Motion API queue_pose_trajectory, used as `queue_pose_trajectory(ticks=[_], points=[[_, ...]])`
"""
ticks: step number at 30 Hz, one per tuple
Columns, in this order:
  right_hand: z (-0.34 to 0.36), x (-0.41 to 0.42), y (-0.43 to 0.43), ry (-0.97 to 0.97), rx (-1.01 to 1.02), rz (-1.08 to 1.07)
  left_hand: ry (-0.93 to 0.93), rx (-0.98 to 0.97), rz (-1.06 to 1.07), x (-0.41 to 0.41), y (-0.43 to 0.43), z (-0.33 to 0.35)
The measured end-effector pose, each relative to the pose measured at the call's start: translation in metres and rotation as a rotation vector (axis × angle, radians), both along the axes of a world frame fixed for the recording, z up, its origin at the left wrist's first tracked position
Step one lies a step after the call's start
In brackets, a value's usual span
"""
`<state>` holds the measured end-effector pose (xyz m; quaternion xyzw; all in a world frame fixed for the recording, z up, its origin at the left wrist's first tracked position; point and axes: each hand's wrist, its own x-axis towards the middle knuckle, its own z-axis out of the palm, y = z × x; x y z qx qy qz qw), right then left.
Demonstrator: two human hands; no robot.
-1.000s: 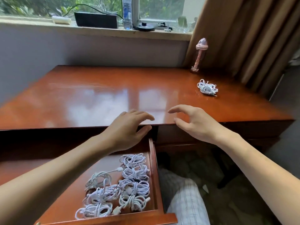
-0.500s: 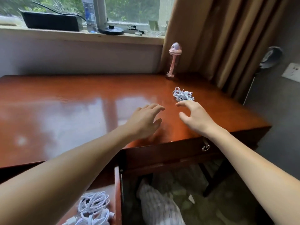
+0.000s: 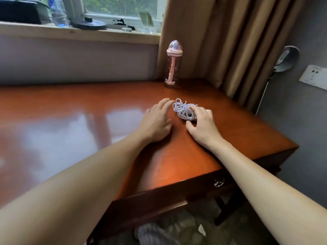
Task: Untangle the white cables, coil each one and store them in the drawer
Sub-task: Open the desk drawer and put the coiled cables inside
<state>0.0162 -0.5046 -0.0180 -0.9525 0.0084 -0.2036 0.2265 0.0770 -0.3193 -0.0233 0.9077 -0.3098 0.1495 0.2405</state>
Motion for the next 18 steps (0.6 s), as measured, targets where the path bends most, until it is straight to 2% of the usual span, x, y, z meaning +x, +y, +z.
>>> queue_pose_trajectory(ticks=[7, 10, 13, 18], points=[[-0.012, 0.005, -0.002, -0.107, -0.203, -0.173, -0.067, 0.058, -0.055, 0.040, -0.037, 0.002], [-0.011, 0.005, 0.000, -0.117, -0.181, -0.253, -0.029, 0.094, -0.101, 0.048, -0.047, 0.002], [-0.010, 0.006, 0.001, -0.071, -0.125, -0.292, -0.039, 0.029, -0.109, 0.047, -0.046, 0.002], [-0.009, 0.005, 0.000, -0.054, -0.074, -0.238, -0.021, -0.072, -0.039, 0.033, -0.039, 0.002]])
